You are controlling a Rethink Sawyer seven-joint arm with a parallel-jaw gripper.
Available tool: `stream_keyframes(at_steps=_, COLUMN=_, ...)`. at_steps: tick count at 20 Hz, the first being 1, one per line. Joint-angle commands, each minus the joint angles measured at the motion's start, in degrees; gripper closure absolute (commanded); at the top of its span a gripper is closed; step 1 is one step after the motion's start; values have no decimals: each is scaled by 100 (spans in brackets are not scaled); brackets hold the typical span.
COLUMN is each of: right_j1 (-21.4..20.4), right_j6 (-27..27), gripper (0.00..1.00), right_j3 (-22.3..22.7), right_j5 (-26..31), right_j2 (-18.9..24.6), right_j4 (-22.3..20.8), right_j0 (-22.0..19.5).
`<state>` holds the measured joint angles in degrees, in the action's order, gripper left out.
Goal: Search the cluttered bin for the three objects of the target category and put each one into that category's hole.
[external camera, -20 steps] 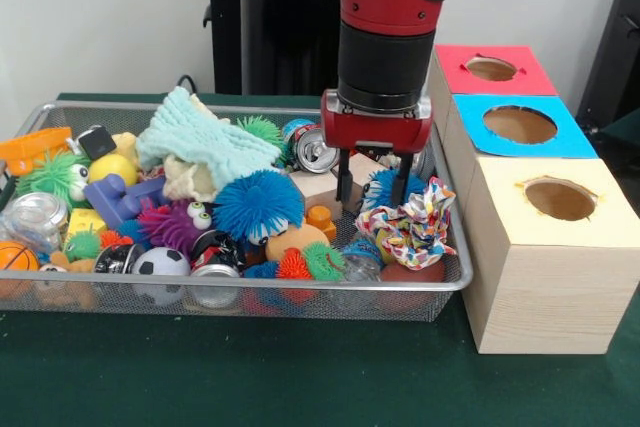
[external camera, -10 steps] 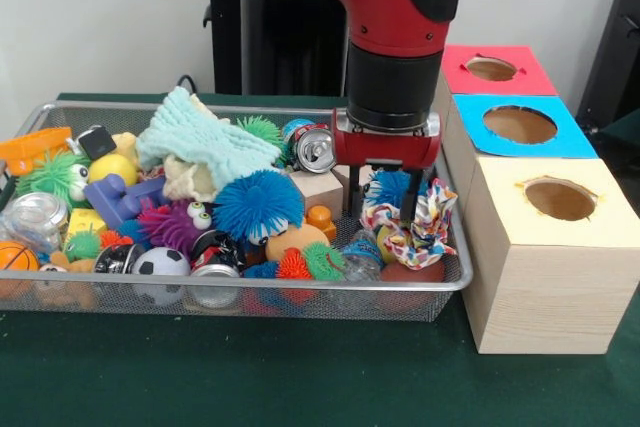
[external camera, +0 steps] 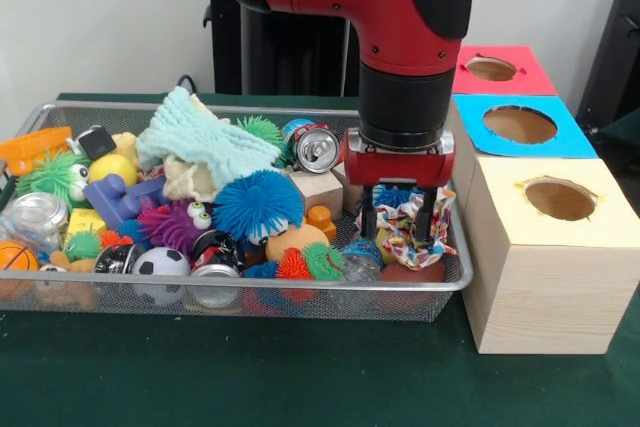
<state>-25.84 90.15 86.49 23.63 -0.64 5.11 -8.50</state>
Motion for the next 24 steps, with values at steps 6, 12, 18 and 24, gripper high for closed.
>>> stream_keyframes(at_steps=6, right_j1=-123, right_j6=828, gripper=0, right_j3=-148, right_j5=87, right_j2=519, right_j4=212, right_j0=-226)
stream_keyframes(at_steps=12, right_j1=-473, right_j6=775, gripper=0, right_j3=-109, right_j5=513, right_j2=505, right_j4=244, right_j0=-237)
stream_keyframes(at_steps=18, right_j1=-493, right_j6=744, gripper=0, right_j3=-16, right_j5=588, right_j2=395, right_j4=160, right_j0=-269)
stream_keyframes(at_steps=24, right_j1=158, right_j6=653, gripper=0, right_j3=-19, right_j5=-183, right_j2=456, right_j4=-69, right_j0=-416)
